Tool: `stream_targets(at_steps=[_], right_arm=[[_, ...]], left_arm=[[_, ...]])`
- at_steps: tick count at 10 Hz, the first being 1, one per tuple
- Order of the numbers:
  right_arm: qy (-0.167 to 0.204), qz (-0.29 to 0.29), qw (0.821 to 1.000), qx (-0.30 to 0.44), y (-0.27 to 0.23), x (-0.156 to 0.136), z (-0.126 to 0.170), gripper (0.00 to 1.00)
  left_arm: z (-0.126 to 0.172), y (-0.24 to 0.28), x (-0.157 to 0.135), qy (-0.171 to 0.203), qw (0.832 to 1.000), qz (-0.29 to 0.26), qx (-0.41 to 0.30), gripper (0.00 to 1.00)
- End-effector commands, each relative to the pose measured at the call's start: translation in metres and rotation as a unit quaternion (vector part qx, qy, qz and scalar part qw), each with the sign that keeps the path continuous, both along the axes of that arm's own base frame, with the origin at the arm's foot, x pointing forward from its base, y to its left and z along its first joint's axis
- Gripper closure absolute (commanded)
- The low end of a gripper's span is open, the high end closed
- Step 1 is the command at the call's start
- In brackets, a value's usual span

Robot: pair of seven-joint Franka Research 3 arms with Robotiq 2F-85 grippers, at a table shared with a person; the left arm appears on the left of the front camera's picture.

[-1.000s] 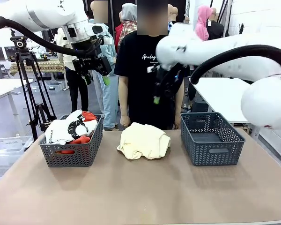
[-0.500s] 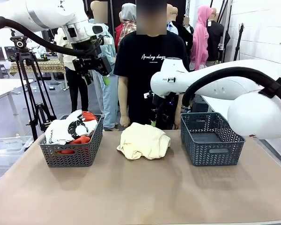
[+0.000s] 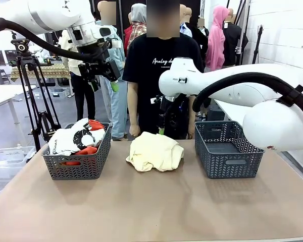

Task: Sort the tops and bottoms.
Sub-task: Lift clothes from the center of the table with your right hand.

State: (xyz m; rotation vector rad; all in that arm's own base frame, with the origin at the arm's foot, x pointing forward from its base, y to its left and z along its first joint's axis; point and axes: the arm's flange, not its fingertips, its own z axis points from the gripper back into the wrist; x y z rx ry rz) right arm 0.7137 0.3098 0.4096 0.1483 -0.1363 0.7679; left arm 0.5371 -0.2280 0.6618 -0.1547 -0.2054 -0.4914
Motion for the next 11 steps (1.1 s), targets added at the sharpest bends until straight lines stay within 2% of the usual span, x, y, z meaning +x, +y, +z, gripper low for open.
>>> stream_targets(at_steps=[1, 3, 5, 11], right_arm=[[0.003, 0.003, 1.000, -0.001, 0.003, -0.003, 0.003, 0.00], [-0.001, 0.040, 0.998, -0.047, 0.018, -0.009, -0.013, 0.00], [-0.029, 0.052, 0.994, -0.089, 0.040, -0.009, -0.036, 0.00], [-0.028, 0.040, 0.994, -0.095, 0.055, 0.018, -0.054, 0.00]], left_arm=[[0.001, 0.003, -0.003, 0.002, 1.000, 0.001, 0.001, 0.00], [0.001, 0.003, -0.003, 0.002, 1.000, 0.001, 0.001, 0.00], [0.001, 0.003, -0.003, 0.002, 1.000, 0.001, 0.001, 0.00], [0.001, 0.003, -0.003, 0.002, 1.000, 0.001, 0.001, 0.00]])
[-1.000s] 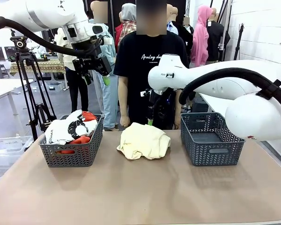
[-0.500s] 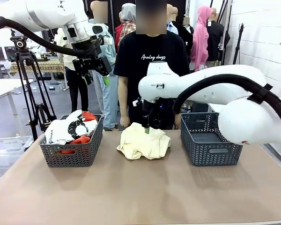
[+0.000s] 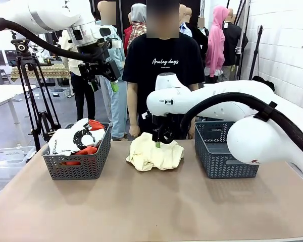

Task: Sort the tops and bottoms.
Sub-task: Lift clothes from the center of the table with your right hand.

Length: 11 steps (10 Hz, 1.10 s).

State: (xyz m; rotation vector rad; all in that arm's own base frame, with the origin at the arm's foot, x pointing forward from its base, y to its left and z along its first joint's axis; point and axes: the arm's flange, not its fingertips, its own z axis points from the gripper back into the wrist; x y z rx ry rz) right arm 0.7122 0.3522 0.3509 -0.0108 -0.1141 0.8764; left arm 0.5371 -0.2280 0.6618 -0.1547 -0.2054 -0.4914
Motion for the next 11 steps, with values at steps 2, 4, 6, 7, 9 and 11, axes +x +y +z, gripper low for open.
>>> stream_targets(at_steps=[2, 4, 6, 7, 9, 11], right_arm=[[-0.002, -0.017, 1.000, -0.004, 0.012, 0.019, 0.008, 0.00], [-0.007, -0.028, 1.000, 0.004, 0.009, 0.017, 0.014, 0.00], [0.004, -0.034, 0.999, 0.003, 0.008, 0.020, 0.013, 0.03], [0.009, -0.037, 0.999, 0.003, 0.008, 0.022, 0.012, 0.19], [0.030, -0.040, 0.999, 0.002, 0.005, 0.025, 0.006, 0.55], [0.033, -0.040, 0.999, -0.002, 0.004, 0.025, 0.004, 0.92]], left_arm=[[0.001, 0.003, -0.003, 0.002, 1.000, 0.001, 0.001, 0.00], [0.001, 0.003, -0.003, 0.002, 1.000, 0.001, 0.001, 0.00], [0.001, 0.003, -0.003, 0.002, 1.000, 0.001, 0.001, 0.00], [0.001, 0.003, -0.003, 0.002, 1.000, 0.001, 0.001, 0.00], [0.001, 0.003, -0.003, 0.002, 1.000, 0.001, 0.001, 0.00], [0.001, 0.003, -0.003, 0.002, 1.000, 0.001, 0.001, 0.00]])
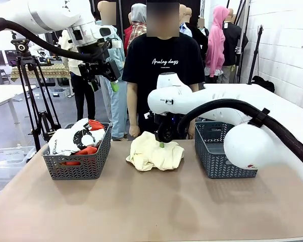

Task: Sort the tops and bottoms.
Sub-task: Lift clothes from the center of the table with your right hand.

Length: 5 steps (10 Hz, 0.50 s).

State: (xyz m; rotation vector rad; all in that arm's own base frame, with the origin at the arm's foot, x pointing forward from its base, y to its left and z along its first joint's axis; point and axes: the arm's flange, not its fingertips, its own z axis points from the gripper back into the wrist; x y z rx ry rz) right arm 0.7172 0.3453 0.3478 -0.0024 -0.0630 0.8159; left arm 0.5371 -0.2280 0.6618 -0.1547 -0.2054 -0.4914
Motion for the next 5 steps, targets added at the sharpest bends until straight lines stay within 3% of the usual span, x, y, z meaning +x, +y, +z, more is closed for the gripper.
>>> stream_targets(at_steps=[1, 5], right_arm=[[0.006, -0.010, 1.000, 0.002, 0.0111, 0.0176, 0.0103, 1.00], [0.011, -0.010, 1.000, 0.006, 0.0112, 0.0161, 0.0118, 1.00]], left_arm=[[0.0008, 0.0027, -0.0035, 0.002, 1.000, 0.001, 0.001, 0.00], [0.0008, 0.0027, -0.0035, 0.002, 1.000, 0.001, 0.001, 0.00]])
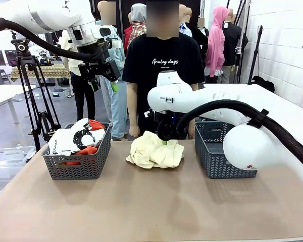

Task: Sort the tops and bottoms.
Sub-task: Lift clothes from the center of the table with your right hand.

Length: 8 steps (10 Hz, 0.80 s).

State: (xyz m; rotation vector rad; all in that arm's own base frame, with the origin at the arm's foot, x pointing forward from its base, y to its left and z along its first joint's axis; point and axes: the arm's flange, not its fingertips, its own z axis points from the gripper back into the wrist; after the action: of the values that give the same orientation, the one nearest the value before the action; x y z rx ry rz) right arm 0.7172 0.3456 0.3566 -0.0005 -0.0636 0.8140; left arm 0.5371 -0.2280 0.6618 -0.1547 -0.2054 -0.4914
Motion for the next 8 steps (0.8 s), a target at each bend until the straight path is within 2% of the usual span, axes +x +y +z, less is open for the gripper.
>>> stream_targets(at_steps=[1, 4, 5, 7, 8], right_arm=[[0.012, -0.010, 1.000, 0.007, 0.011, 0.016, 0.003, 1.00], [0.039, -0.026, 0.998, 0.040, 0.011, 0.014, 0.007, 1.00], [0.035, -0.028, 0.998, 0.047, 0.009, 0.009, 0.021, 1.00], [-0.004, -0.024, 0.996, 0.087, -0.004, -0.020, 0.092, 1.00], [-0.010, -0.029, 0.994, 0.101, -0.009, -0.040, 0.122, 1.00]], left_arm=[[0.001, 0.003, -0.003, 0.002, 1.000, 0.001, 0.001, 0.00], [0.001, 0.003, -0.003, 0.002, 1.000, 0.001, 0.001, 0.00], [0.001, 0.003, -0.003, 0.002, 1.000, 0.001, 0.001, 0.00], [0.001, 0.003, -0.003, 0.002, 1.000, 0.001, 0.001, 0.00], [0.001, 0.003, -0.003, 0.002, 1.000, 0.001, 0.001, 0.00]])
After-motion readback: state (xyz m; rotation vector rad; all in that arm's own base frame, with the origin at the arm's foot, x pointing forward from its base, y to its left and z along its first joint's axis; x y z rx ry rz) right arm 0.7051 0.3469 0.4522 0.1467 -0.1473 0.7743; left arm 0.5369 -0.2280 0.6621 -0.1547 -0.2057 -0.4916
